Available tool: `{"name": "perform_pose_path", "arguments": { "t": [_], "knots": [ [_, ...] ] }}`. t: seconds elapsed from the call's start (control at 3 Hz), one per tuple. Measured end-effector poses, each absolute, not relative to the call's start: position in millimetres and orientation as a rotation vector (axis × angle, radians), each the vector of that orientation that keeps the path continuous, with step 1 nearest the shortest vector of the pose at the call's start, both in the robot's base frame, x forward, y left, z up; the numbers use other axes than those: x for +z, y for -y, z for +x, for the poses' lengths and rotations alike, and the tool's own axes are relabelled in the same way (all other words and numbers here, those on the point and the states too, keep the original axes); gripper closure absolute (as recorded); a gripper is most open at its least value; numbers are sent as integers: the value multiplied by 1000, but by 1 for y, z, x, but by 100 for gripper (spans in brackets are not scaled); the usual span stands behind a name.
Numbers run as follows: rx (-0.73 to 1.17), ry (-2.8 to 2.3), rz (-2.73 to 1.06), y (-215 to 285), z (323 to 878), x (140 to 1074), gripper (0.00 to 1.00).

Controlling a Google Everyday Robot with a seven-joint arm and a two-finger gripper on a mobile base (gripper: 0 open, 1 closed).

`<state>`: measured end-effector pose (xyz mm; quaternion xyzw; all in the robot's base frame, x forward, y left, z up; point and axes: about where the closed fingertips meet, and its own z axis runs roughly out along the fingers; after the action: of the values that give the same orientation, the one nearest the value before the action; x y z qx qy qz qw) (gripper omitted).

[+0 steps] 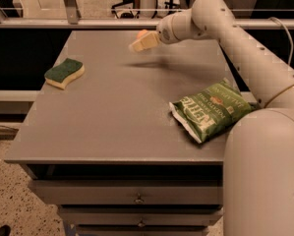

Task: Move orange near green jalapeno chip bag

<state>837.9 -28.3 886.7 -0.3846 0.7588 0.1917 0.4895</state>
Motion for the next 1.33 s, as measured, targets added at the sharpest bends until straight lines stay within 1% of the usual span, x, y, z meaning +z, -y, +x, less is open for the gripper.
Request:
{"name": "perform_pose_path", "arguments": {
  "t": [0.33, 0.67, 1.33],
  "knots": [
    [450, -1852, -902, 11, 856, 880, 0],
    [404, -1883, -860, 9, 875, 867, 2],
    [367, -1911, -816, 19, 884, 855, 36]
  ]
}}
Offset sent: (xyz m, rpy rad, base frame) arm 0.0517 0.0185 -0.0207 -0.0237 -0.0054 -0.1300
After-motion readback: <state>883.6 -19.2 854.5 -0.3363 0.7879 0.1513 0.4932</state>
